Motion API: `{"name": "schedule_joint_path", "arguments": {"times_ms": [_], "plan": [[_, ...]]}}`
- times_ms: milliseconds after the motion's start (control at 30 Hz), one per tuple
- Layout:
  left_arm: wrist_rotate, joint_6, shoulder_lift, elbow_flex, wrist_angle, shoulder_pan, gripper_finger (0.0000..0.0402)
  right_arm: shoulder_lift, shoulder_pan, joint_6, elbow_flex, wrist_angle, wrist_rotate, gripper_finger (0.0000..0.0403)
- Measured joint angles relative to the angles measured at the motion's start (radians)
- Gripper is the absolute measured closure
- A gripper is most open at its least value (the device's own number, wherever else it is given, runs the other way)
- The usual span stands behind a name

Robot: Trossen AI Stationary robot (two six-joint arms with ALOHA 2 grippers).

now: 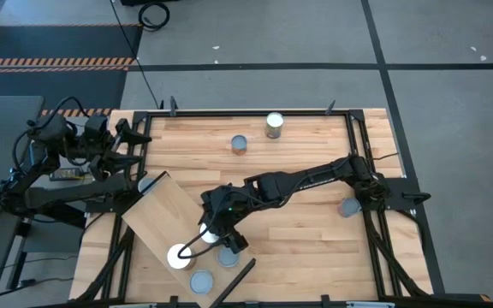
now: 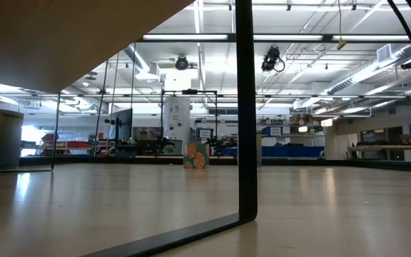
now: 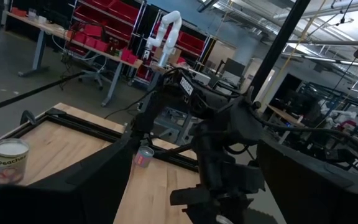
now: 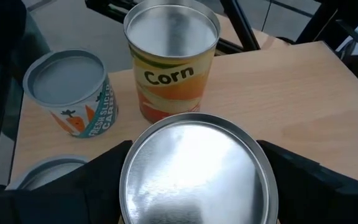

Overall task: Pick and place cans onto a shelf
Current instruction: Put the canned corn on the shelf aligned with the canned corn

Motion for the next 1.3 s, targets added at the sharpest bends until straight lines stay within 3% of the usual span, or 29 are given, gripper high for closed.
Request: {"name": "schedule_joint_path", "arguments": {"times_ms": [367, 600, 1033, 1300], "plan": [[0.000, 0.001, 0.000, 0.000, 0.001, 0.000, 0.0054, 0.002, 0.000, -0.011, -0.003, 0.114, -0.024, 0.0080], [0.000, 0.007, 0.000, 0.000, 0.001, 0.000, 0.0054, -0.001, 0.000, 0.003, -0.074, 0.157, -0.026, 0.0079], [0.000, 0.009, 0.000, 0.000, 0.001, 0.000, 0.0054, 0.003, 0.002, 0.011, -0.081, 0.200, 0.002, 0.0023], [0.000, 0.025, 0.000, 0.000, 0.001, 0.000, 0.0054, 0.003, 0.002, 0.055, 0.020, 0.184, 0.004, 0.0023]]}}
